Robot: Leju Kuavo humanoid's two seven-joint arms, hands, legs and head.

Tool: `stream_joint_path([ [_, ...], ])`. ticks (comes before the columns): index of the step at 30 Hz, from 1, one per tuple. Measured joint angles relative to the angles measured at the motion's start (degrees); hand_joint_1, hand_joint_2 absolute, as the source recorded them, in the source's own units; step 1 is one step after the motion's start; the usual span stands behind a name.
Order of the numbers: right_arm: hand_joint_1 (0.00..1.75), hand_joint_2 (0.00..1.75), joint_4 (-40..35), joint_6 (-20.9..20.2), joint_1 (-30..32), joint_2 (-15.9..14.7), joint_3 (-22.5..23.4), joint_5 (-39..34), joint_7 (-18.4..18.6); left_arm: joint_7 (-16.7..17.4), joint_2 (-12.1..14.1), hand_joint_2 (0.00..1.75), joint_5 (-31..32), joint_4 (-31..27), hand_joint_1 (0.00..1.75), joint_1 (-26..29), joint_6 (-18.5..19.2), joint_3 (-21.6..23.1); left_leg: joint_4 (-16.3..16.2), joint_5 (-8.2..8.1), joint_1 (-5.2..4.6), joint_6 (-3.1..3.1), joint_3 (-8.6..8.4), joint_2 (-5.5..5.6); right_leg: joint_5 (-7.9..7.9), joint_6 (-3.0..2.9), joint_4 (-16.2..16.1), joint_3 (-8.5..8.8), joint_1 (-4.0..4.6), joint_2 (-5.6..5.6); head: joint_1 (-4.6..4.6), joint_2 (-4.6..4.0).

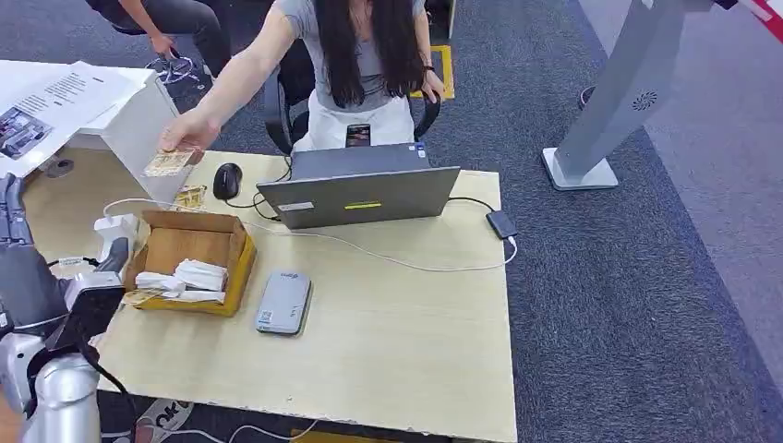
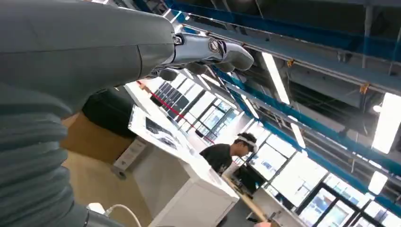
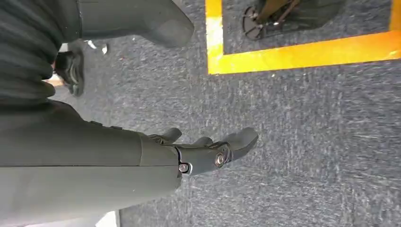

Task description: Pass the card to the sensor for recognition and then transmit it.

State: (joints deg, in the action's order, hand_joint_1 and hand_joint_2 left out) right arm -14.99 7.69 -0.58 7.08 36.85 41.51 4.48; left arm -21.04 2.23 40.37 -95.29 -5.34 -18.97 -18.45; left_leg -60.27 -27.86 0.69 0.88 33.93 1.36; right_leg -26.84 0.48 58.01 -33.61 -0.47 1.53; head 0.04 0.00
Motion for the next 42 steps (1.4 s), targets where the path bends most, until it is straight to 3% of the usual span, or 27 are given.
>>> stream_joint_path([
  [26, 0.00, 1.75, 2.7, -3.1, -0.8, -1.1, 0.8, 9.1, 9.6, 18.0, 11.8, 1.75, 34.8, 27.3, 0.00, -16.0, -7.4, 13.1, 0.0, 0.07, 0.01, -0.07, 0.00, 0.00, 0.03, -0.03, 0.0, -0.01, 0.00, 0.00, -0.02, 0.00],
  [27, 0.00, 1.75, 2.8, -3.2, -0.9, -1.1, 0.8, 9.4, 9.5, 18.1, 12.0, 1.75, 35.1, 27.8, 1.75, -16.2, -7.5, 13.4, 0.0, 0.07, 0.00, -0.07, 0.00, 0.00, 0.03, -0.03, 0.1, -0.01, 0.00, 0.00, 0.00, 0.00],
  [42, 0.00, 1.75, 3.1, -3.9, -1.1, -1.2, 0.4, 13.1, 8.0, 16.5, 11.8, 1.75, 30.9, 31.3, 1.75, -17.0, -6.8, 15.8, 0.0, 0.07, 0.00, -0.07, 0.01, 0.00, 0.03, -0.03, 0.1, -0.01, 0.00, 0.01, 0.00, 0.00],
])
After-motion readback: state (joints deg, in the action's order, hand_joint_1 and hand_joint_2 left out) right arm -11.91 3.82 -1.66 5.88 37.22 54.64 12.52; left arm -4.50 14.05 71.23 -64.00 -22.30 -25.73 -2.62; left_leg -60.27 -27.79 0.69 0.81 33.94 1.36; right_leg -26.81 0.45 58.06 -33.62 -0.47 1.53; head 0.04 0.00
